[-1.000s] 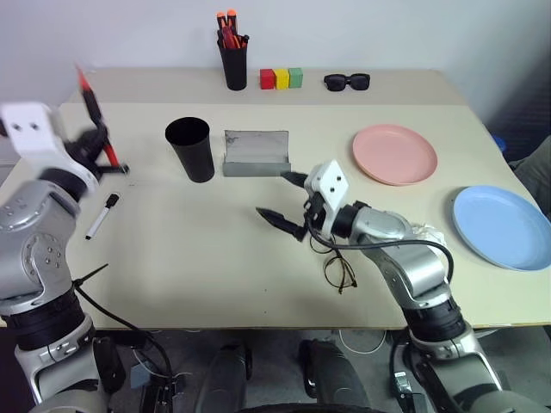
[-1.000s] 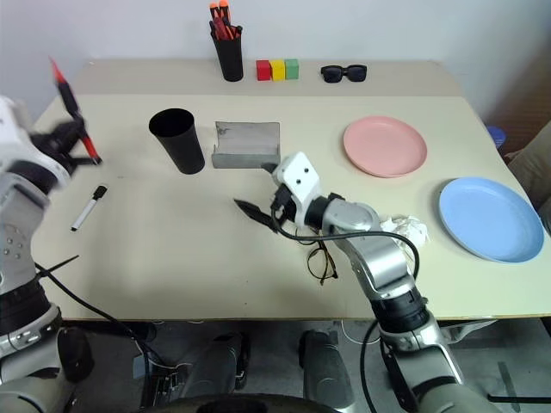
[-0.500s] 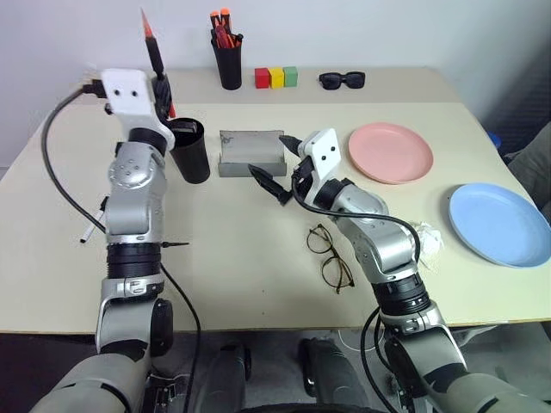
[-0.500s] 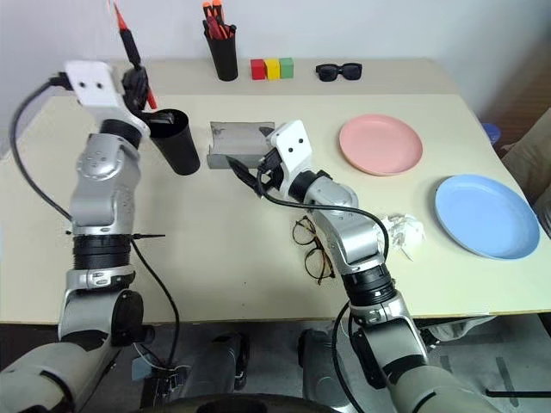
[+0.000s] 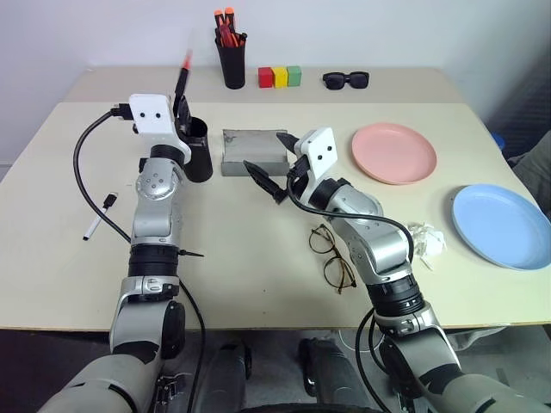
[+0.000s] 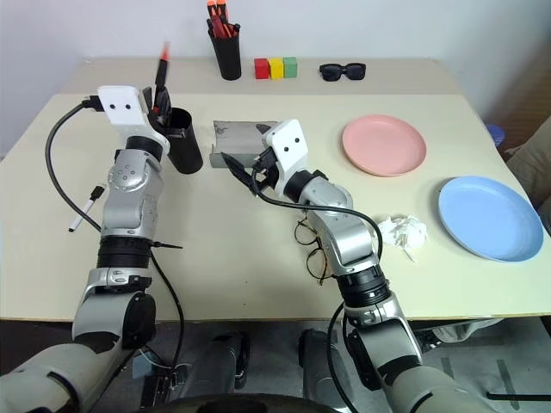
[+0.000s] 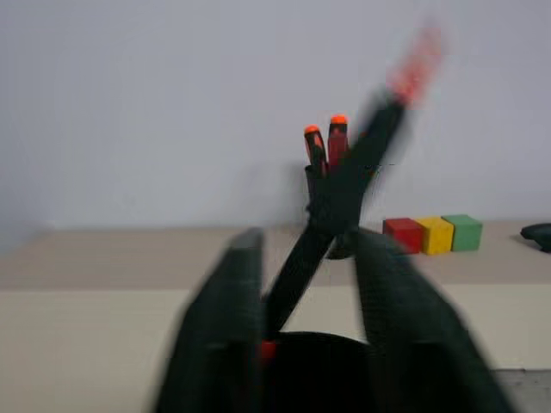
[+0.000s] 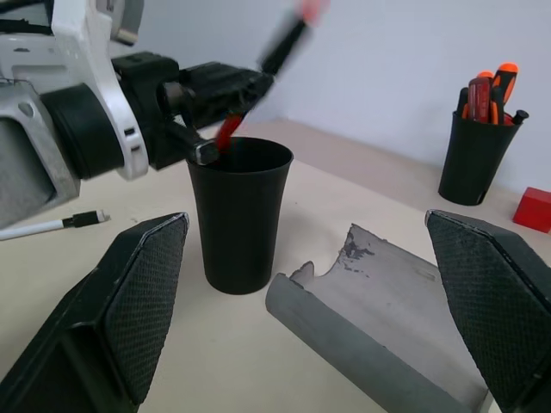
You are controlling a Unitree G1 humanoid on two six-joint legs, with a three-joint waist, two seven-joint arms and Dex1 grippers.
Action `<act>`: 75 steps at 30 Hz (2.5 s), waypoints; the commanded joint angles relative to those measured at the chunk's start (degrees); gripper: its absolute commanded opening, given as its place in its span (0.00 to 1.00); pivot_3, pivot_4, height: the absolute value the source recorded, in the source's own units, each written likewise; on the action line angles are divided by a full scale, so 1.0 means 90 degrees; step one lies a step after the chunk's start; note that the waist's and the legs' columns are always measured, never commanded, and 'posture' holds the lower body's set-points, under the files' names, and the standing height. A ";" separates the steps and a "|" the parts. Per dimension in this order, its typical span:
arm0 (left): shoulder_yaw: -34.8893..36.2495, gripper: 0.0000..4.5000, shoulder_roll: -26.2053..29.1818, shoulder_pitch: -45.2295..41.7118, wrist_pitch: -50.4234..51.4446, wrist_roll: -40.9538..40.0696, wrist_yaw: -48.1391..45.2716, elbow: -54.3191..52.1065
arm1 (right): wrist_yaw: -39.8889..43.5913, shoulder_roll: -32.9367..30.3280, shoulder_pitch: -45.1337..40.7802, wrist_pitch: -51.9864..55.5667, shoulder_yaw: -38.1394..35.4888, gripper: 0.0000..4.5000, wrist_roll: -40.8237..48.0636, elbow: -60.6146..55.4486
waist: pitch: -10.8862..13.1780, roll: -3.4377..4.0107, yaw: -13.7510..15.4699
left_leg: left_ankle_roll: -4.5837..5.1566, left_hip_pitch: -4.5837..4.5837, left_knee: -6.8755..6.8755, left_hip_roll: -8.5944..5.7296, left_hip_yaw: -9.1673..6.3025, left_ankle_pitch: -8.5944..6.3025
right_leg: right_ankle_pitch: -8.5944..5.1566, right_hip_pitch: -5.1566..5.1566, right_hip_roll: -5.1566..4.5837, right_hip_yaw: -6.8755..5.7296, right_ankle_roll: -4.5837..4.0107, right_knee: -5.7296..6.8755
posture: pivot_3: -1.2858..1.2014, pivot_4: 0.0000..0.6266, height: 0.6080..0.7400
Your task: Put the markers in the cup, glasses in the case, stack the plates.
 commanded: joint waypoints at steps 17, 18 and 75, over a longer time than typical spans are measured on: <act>0.0220 0.81 -0.0132 0.0148 0.0223 -0.0262 0.0322 -0.0880 | 0.0153 0.0141 -0.0147 -0.0115 0.0046 1.00 -0.0013 -0.0078 | 0.0000 0.0000 0.0001 | 0.0000 0.0000 0.0000 0.0000 0.0000 0.0000 | 0.0000 -0.0001 0.0000 0.0000 0.0000 0.0001 | 0.52 0.24 1.00; 0.0215 0.81 -0.0142 0.0152 0.0261 -0.0283 0.0319 -0.0929 | 0.0157 0.0144 -0.0151 -0.0113 0.0043 1.00 -0.0013 -0.0074 | 0.0000 0.0000 0.0002 | 0.0000 0.0000 0.0000 0.0000 0.0000 0.0000 | 0.0000 -0.0001 0.0000 0.0000 0.0000 0.0001 | 0.52 0.24 1.00; -0.0461 0.02 -0.1237 -0.3184 0.1195 0.0404 0.0999 0.4400 | -0.0243 0.0010 0.0206 0.0104 -0.0151 1.00 -0.0172 -0.0373 | 0.0002 -0.0001 0.0001 | -0.0003 -0.0008 -0.0002 -0.0005 -0.0001 0.0002 | 0.0000 -0.0016 0.0002 0.0001 0.0003 0.0012 | 0.52 0.24 1.00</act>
